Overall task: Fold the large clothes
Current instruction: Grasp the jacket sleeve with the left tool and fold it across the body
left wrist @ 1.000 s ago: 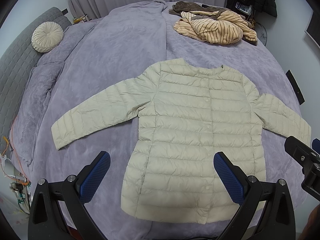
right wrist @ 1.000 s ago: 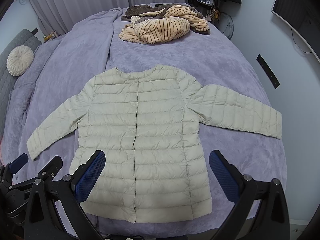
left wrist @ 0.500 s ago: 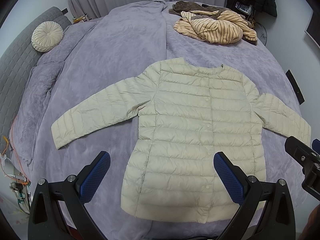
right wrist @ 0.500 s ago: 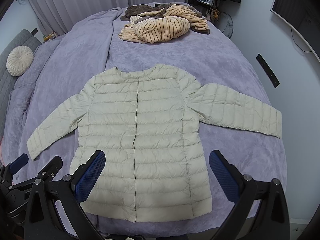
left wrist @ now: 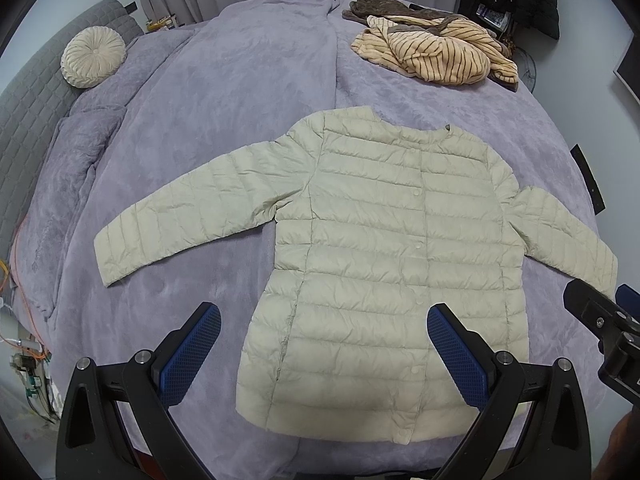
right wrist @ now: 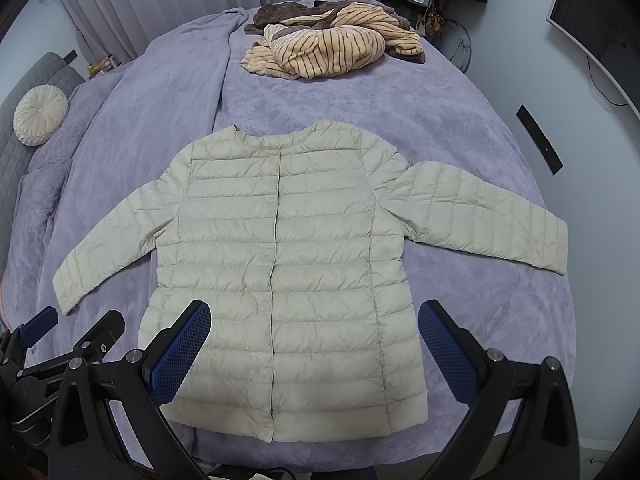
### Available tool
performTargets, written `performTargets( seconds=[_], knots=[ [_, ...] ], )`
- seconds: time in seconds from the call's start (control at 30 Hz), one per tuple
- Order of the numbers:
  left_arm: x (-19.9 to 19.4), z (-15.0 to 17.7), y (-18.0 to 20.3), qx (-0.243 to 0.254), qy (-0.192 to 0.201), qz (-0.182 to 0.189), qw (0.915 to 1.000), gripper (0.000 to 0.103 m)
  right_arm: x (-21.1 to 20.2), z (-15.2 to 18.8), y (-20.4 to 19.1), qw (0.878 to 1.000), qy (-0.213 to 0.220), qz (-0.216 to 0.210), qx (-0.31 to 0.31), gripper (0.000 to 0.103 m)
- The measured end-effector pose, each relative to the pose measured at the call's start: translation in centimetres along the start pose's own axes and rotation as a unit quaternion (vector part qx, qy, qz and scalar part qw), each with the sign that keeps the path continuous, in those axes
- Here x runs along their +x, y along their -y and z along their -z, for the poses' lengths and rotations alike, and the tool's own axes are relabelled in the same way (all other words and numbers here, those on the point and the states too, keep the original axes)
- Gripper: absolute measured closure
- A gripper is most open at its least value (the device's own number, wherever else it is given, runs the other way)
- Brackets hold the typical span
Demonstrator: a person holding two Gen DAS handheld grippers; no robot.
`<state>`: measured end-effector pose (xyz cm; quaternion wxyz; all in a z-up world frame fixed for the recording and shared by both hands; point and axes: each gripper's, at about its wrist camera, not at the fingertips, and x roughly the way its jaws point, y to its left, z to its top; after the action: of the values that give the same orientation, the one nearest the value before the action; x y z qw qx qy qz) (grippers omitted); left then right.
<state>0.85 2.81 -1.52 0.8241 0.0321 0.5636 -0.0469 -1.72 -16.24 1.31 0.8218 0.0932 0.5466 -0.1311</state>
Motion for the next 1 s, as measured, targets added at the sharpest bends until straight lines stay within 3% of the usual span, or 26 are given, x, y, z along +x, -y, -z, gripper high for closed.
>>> performTargets(
  seconds=[0.2,0.5,0.73,0.9,1.0],
  knots=[
    [2.6,-0.2,-5.4,-0.092,-0.015,0.067,0.9934,0.0,1.3,-0.1,-1.1,1.0,-0.005,-0.01,-0.011,0.0],
    [9.7,0.4,-16.0,-0.2,0.003,0.082,0.9764,0.0,6.9,0.7,-6.1,0.994,-0.07,-0.058,-0.061,0.0],
    [17.4,1.1,-24.7,-0.3,0.019,0.118,0.9464,0.0,12.9,2.2,-12.0,0.986,-0.107,-0.072,-0.109,0.0],
    [22.4,0.0,-28.6,-0.342,0.034,0.132,0.9299,0.0,17.0,2.0,-15.5,0.984,-0.096,-0.068,-0.13,0.0],
    [24.6,-1.0,-30.0,-0.369,0.046,0.158,0.9149,0.0,19.3,0.8,-17.2,0.986,-0.083,-0.063,-0.131,0.0]
  ],
)
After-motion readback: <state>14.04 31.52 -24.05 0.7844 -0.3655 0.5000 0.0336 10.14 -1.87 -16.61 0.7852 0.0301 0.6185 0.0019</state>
